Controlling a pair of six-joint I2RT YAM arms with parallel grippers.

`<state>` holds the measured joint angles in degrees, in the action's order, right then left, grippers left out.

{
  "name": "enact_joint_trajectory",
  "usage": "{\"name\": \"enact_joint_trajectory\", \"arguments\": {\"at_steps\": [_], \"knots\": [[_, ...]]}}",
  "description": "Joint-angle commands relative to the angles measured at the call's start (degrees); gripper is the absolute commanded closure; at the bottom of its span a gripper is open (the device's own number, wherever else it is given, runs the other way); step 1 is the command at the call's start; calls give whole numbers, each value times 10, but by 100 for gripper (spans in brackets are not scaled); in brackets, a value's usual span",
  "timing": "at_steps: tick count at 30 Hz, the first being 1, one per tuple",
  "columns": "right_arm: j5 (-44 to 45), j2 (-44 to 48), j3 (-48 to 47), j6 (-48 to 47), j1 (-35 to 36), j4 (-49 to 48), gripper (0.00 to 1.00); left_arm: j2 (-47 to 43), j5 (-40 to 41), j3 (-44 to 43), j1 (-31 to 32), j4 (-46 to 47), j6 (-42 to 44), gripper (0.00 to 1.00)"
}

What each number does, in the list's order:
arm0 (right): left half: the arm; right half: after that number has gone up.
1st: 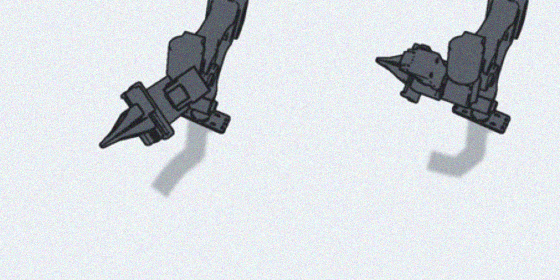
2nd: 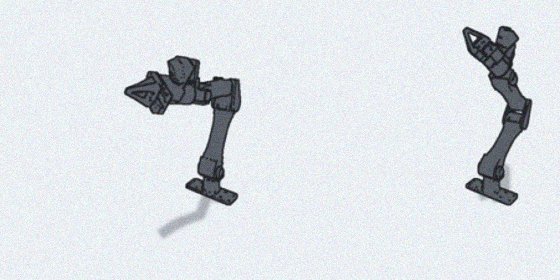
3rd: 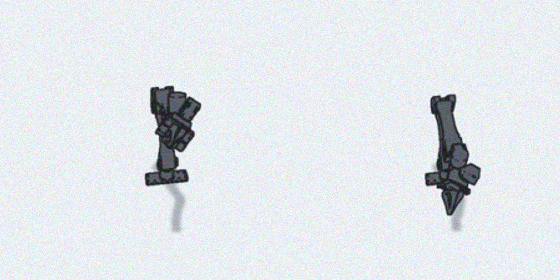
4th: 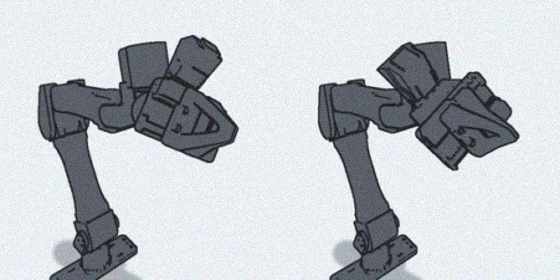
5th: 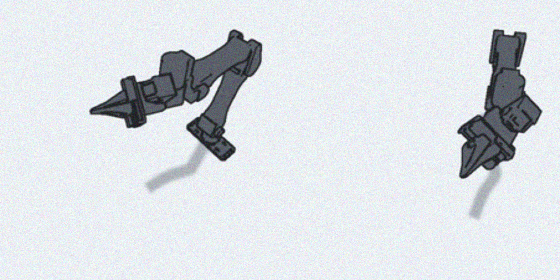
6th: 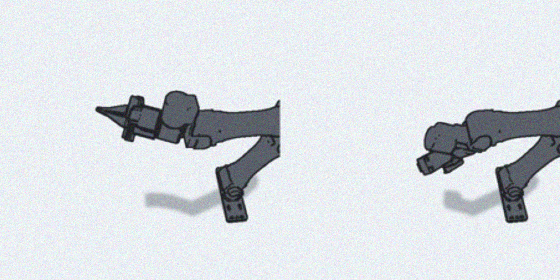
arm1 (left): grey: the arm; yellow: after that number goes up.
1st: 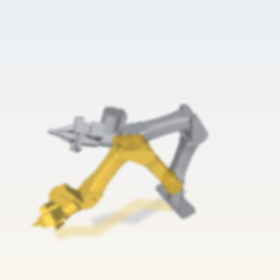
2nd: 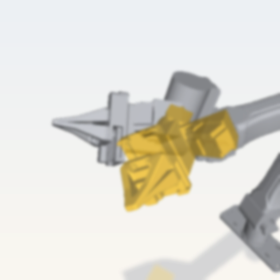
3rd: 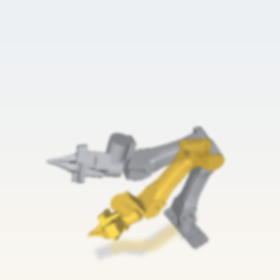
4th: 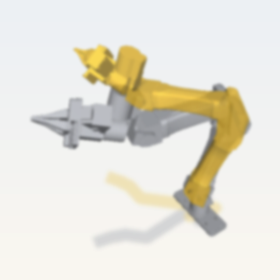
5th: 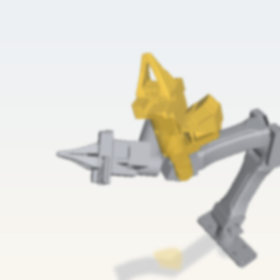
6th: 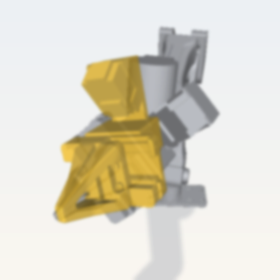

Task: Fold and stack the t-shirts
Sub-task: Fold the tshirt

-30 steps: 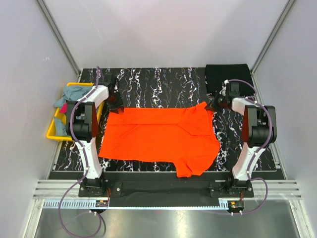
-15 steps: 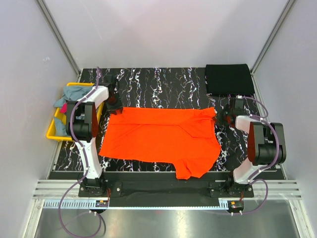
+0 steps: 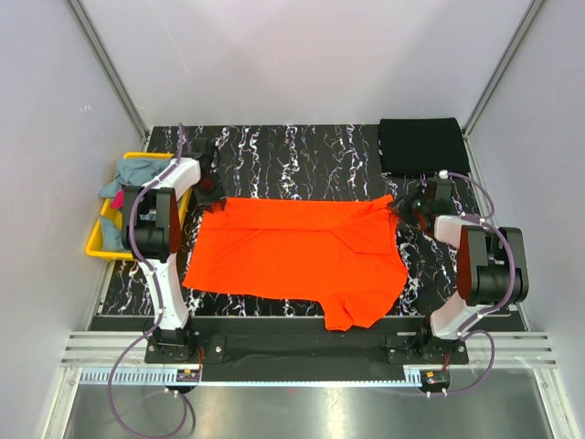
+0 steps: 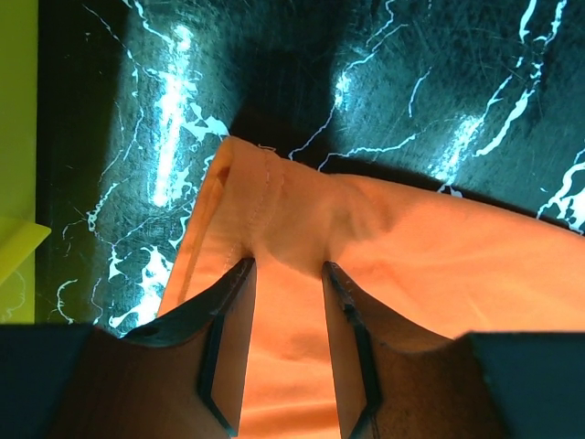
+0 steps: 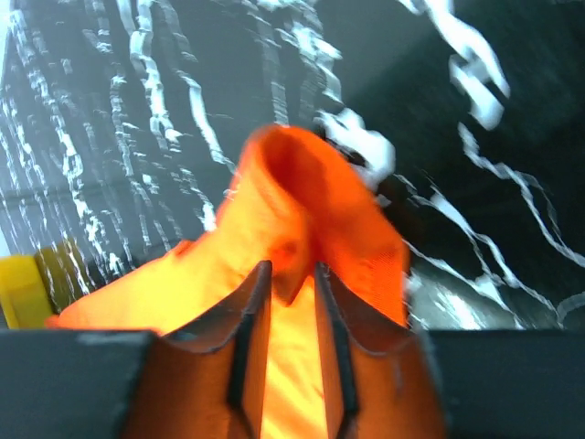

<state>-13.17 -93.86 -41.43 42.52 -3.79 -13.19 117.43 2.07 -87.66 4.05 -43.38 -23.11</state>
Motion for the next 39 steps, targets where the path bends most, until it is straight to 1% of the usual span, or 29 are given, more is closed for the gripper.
{"name": "enact_joint_trajectory", "arguments": {"at_steps": [1,4,8,9,10,11,12,13,17,18,24,31,34,35,36,38,39], "knots": [[-41,16,-70,-79,-4,39,63,-30,-36,-37,3,3,12,60],[-75,1,-110,-125,-16,73,53,-47,-47,-49,12,3,16,60],[-102,-18,-141,-153,-41,124,51,-63,-64,-79,31,10,22,61],[-114,-28,-162,-163,-49,128,50,-62,-92,-82,37,12,24,62],[-143,-52,-174,-169,-53,148,50,-59,-101,-87,39,12,22,62],[-155,-64,-187,-174,-54,171,47,-54,-108,-90,43,17,21,66],[-160,-75,-209,-187,-55,183,46,-52,-123,-88,51,22,21,70],[-168,-90,-213,-190,-55,190,46,-46,-128,-85,54,29,23,80],[-187,-111,-233,-202,-56,201,47,-20,-136,-75,72,34,15,98],[-192,-115,-240,-203,-56,202,47,-13,-135,-74,76,35,13,100],[-205,-146,-259,-200,-56,204,51,34,-100,-64,79,35,6,100],[-206,-176,-269,-167,-56,167,63,60,-51,-60,77,25,-2,100],[-222,-189,-270,-145,-56,146,73,68,-26,-63,77,15,-7,100],[-215,-190,-269,-141,-56,146,83,69,-22,-64,75,12,-9,100],[-202,-188,-266,-138,-57,145,90,68,-17,-62,74,10,-11,100],[-156,-174,-246,-121,-62,143,100,69,10,-59,68,3,-21,100],[-127,-157,-235,-115,-65,137,100,69,10,-59,65,1,-26,100]]}}
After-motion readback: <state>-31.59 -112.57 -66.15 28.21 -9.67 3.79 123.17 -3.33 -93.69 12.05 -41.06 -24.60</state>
